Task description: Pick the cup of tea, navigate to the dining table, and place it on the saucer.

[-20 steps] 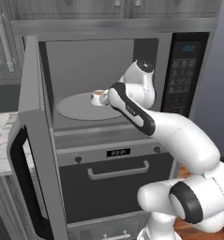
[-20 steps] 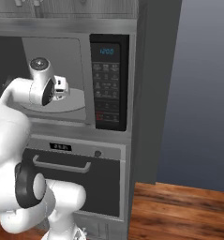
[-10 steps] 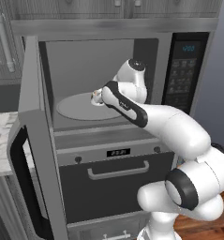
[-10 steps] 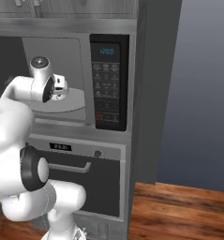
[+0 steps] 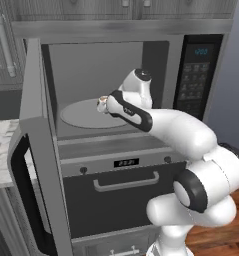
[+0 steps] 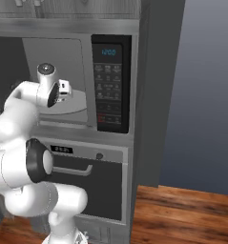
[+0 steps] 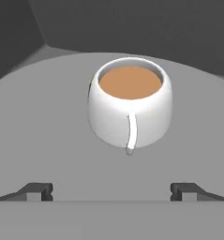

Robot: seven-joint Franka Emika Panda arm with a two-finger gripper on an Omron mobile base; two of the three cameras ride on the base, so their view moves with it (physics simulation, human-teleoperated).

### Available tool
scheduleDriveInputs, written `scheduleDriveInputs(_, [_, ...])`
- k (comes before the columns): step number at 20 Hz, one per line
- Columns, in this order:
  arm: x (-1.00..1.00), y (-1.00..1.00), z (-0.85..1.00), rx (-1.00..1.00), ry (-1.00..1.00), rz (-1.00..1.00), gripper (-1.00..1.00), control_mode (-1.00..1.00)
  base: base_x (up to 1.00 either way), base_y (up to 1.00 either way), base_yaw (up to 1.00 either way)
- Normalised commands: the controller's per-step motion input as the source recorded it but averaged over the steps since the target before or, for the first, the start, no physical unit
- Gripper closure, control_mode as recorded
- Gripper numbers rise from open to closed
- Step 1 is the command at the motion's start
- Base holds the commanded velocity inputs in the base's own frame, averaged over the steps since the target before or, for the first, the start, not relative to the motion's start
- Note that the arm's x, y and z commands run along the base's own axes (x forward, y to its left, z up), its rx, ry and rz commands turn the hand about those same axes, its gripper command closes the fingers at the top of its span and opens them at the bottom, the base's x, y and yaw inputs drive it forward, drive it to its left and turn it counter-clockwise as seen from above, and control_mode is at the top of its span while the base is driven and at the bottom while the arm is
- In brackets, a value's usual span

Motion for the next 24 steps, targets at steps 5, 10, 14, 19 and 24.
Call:
scheduleDriveInputs(5, [0.42,0.0,0.0,0.0,0.0,0.0,-1.0,-1.0,0.0,0.0,0.0])
scheduleDriveInputs(10, [0.26,0.0,0.0,0.0,0.0,0.0,-1.0,-1.0,0.0,0.0,0.0])
scheduleDriveInputs(14, [0.26,0.0,0.0,0.0,0.0,0.0,-1.0,-1.0,0.0,0.0,0.0])
scheduleDriveInputs(19, [0.13,0.0,0.0,0.0,0.0,0.0,-1.0,-1.0,0.0,0.0,0.0])
scheduleDriveInputs(24, [-0.03,0.01,0.0,0.0,0.0,0.0,-1.0,-1.0,0.0,0.0,0.0])
